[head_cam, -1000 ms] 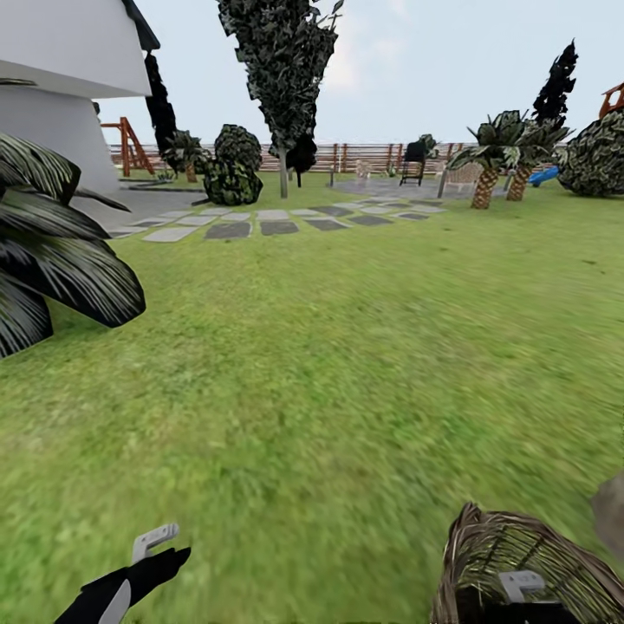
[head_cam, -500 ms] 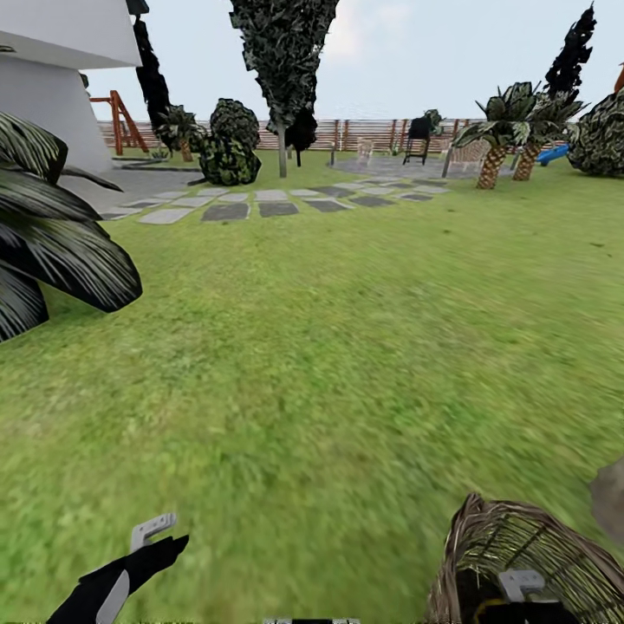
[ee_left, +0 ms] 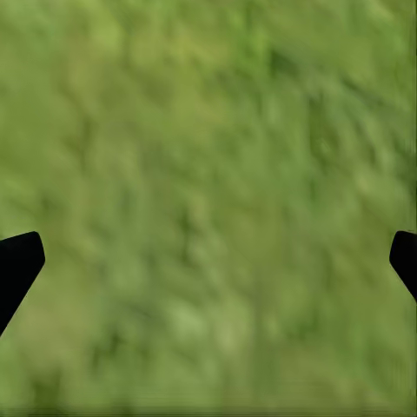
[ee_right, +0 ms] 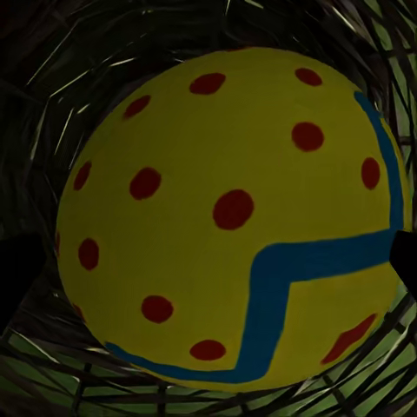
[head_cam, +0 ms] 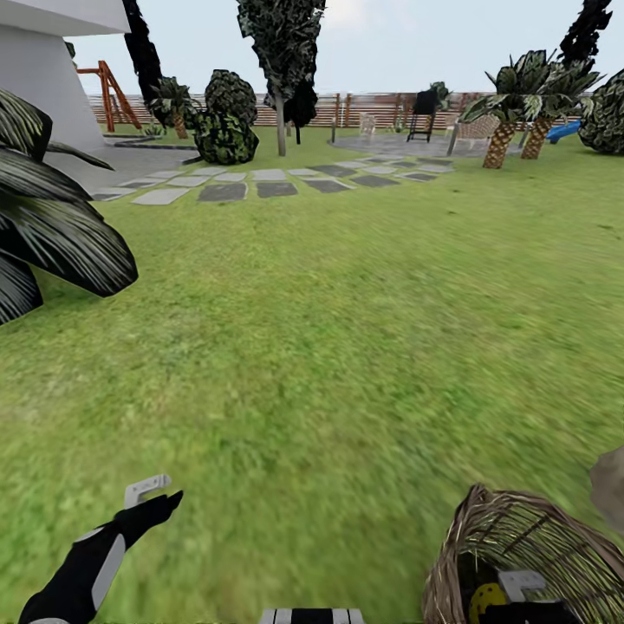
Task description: Take the three Easter eggs out of the wicker basket on the lawn in the garden, then place them on the lawn next to a single tree (choose any tree) so that all three eggs are next to the same tree and none are left in the basket.
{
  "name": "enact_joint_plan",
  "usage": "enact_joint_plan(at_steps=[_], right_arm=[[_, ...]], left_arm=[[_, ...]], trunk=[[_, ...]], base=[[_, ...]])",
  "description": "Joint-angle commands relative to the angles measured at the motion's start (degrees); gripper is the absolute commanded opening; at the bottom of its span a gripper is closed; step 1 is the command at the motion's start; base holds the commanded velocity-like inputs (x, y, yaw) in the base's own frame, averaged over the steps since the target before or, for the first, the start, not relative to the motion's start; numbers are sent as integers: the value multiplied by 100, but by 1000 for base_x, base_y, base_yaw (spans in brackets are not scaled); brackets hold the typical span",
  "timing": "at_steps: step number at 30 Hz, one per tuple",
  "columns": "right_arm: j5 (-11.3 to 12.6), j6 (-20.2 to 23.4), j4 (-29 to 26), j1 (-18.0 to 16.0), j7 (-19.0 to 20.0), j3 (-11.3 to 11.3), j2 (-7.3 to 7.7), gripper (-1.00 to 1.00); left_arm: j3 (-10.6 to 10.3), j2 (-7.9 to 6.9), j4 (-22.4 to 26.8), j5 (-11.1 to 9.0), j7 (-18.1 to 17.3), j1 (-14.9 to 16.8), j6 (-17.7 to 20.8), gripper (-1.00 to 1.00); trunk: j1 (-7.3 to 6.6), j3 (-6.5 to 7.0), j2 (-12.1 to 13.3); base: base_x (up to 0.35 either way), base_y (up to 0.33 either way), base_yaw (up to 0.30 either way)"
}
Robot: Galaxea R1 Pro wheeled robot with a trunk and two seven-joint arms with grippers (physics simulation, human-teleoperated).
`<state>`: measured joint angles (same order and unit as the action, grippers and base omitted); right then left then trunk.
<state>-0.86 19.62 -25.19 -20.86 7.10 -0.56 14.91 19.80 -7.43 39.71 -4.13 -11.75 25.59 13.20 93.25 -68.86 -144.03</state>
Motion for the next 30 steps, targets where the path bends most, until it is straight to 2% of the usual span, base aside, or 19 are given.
enact_joint_plan(at_steps=[1,19,24,30], right_arm=[[-10,33,-12,-1,19,-5,5,100],[-10,33,-21,3,19,-5,34,100],[-10,33,-23,1,19,-5,38,100],[-10,33,-21,1,19,-5,33,100]], left_arm=[[-2,16,7,-41,-29,2,45,100],[-11,28,-55,-43,-36,3,42,100],[-11,28,-60,-44,-37,2,42,100],[-11,31,-60,-44,-38,3,42,100]], trunk=[[-1,-5,-2],[-1,-5,-2],[12,-116,-9],[12,-116,-9]], base=[[0,0,0],[0,0,0],[0,0,0],[0,0,0]])
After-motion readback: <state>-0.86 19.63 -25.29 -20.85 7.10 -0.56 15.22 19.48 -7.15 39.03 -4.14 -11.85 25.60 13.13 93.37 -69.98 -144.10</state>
